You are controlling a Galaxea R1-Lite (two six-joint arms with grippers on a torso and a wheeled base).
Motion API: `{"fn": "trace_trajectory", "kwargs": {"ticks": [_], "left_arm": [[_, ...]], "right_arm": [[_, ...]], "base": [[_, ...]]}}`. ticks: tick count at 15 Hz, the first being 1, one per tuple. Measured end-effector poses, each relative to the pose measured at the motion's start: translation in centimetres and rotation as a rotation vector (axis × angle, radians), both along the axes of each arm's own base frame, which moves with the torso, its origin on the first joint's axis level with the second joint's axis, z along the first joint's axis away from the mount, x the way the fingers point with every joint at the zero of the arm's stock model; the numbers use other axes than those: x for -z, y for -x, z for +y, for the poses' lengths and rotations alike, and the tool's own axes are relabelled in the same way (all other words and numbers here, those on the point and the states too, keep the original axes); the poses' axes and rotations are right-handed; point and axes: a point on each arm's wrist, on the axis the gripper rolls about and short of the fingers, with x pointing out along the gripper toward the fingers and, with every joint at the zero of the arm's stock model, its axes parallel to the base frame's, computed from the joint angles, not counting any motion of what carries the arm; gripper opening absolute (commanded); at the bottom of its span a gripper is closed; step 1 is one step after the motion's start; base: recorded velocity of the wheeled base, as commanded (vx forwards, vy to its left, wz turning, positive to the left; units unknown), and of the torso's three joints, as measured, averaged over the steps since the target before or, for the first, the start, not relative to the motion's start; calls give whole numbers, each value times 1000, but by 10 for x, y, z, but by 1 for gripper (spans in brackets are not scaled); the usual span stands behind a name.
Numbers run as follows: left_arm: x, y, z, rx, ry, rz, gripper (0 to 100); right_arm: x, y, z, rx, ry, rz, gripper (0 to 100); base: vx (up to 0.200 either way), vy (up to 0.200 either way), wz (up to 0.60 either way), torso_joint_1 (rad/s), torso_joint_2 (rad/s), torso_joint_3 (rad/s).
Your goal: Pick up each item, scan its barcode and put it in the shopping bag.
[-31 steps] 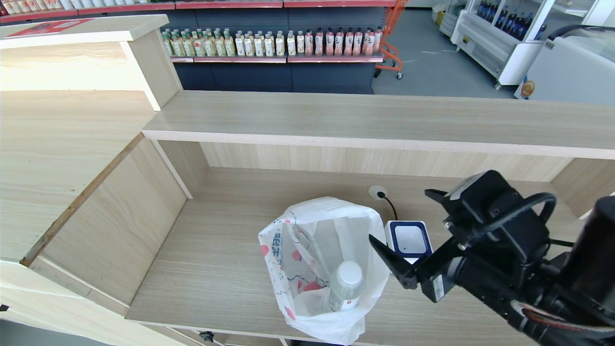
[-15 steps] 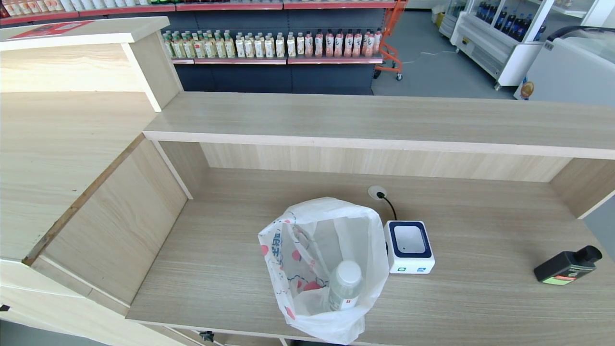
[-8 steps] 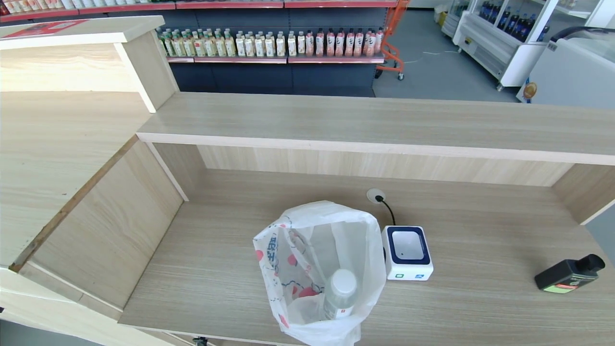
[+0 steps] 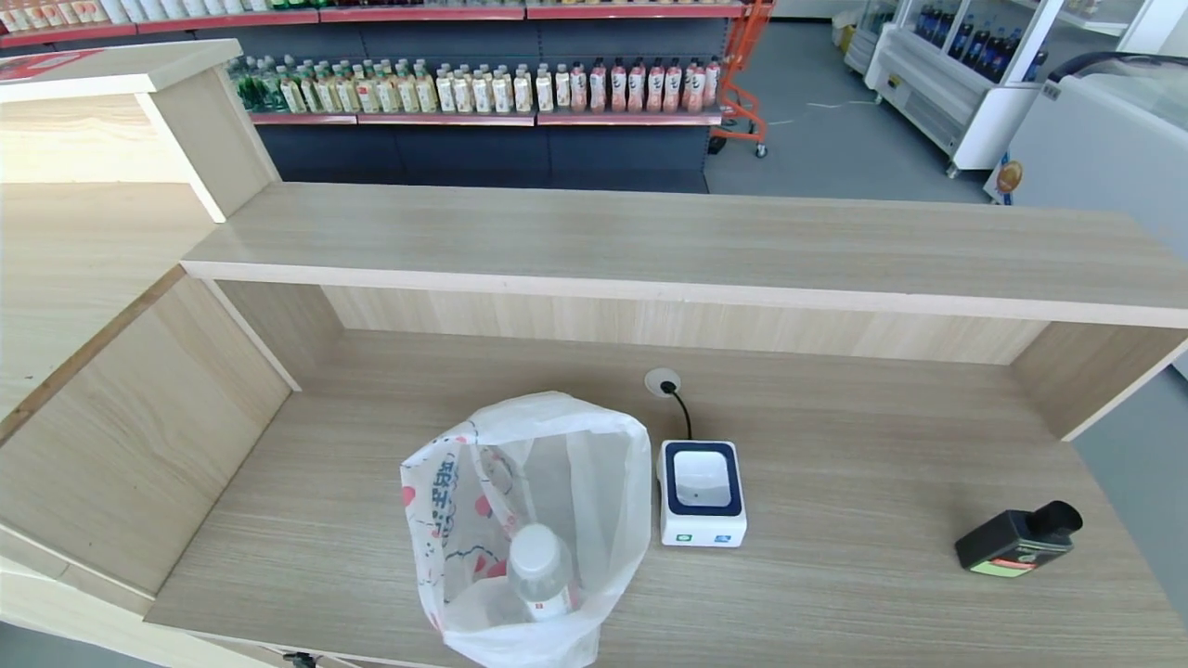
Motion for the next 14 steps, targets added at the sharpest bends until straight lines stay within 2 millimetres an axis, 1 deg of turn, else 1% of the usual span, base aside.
{"fn": "trace_trajectory", "kwargs": {"ticks": [4,6,9,12,14], "left_arm": [[0,0,0,0,0,0,100],[0,0,0,0,-2,1,100],[0,0,0,0,-3,0,100],[0,0,0,1,-5,1,100],[0,0,0,1,-6,2,100]], "right_arm": [[2,0,0,-4,-20,1,100],[6,1,0,-2,-20,3,100],[21,2,-1,9,-12,32,100],[26,2,-1,45,-2,47,100],[30,1,-1,108,-14,59,100]], "base": [[-200,-200,0,8,5,2],[0,0,0,0,0,0],[0,0,0,0,0,0],[0,0,0,0,0,0],[0,-200,0,5,2,5]]}}
